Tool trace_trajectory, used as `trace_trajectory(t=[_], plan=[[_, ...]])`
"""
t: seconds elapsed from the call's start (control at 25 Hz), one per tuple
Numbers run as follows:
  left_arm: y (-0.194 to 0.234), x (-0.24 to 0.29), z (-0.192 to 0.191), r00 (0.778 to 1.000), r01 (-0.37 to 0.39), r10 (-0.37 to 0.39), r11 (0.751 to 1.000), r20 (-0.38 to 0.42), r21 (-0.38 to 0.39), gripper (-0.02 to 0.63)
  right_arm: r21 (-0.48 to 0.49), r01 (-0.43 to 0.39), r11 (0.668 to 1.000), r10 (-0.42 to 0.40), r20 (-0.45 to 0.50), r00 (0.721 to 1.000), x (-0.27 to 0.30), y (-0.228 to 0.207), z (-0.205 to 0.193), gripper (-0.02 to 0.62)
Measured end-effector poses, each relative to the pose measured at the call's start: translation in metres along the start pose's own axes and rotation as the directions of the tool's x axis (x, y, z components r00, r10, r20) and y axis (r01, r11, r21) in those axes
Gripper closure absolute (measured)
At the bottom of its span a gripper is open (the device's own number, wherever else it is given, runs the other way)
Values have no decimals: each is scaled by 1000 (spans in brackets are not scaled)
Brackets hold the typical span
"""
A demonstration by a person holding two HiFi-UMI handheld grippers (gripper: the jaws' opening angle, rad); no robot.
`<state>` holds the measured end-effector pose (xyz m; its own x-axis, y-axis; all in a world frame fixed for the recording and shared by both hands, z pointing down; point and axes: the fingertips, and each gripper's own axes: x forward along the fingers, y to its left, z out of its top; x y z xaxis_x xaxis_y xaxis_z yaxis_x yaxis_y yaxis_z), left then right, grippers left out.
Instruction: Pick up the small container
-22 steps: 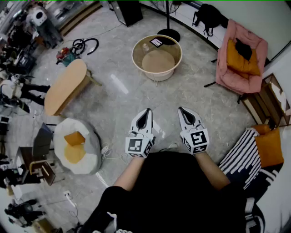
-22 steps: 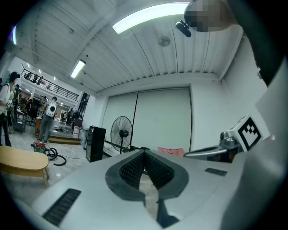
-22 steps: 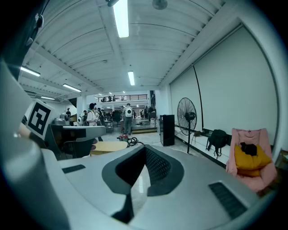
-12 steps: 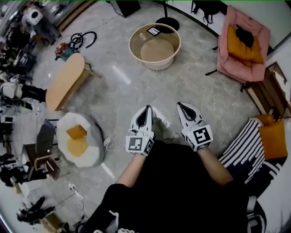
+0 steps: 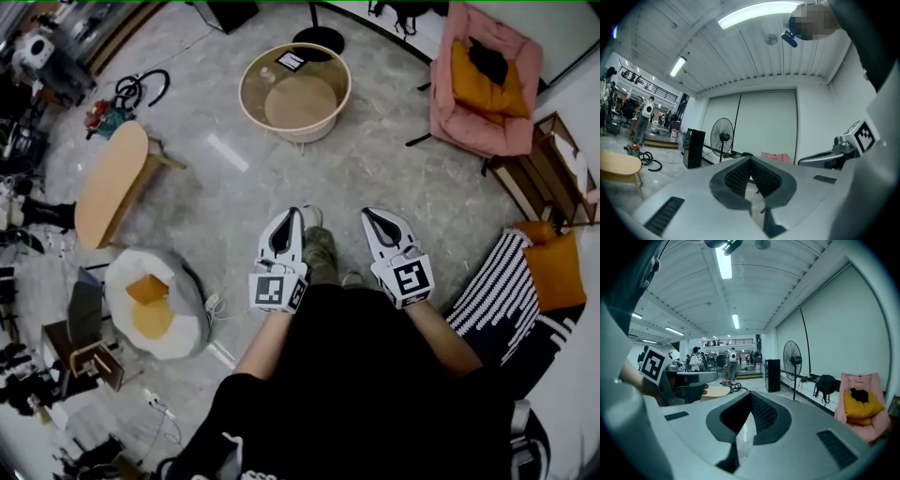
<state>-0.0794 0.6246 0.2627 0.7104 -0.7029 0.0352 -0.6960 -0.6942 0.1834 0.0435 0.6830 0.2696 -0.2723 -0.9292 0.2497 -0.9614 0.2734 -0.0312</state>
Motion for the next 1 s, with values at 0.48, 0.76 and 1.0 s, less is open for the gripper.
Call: trace_trajectory(t=[0.48,0.76,1.0], plan=[[116,102,9,999,-8,9,999,32,-38,586,-15,-31,999,31,-48,998,144,-44,19,578],[179,152,35,1000,22,-22,999,-1,27,586,5,23,1000,-22,-122,992,224,-67,42,578],[229,188,35,999,26,-26,1000,-40,5,586,44,26,999,-20,-145,989,288,-67,63,578]])
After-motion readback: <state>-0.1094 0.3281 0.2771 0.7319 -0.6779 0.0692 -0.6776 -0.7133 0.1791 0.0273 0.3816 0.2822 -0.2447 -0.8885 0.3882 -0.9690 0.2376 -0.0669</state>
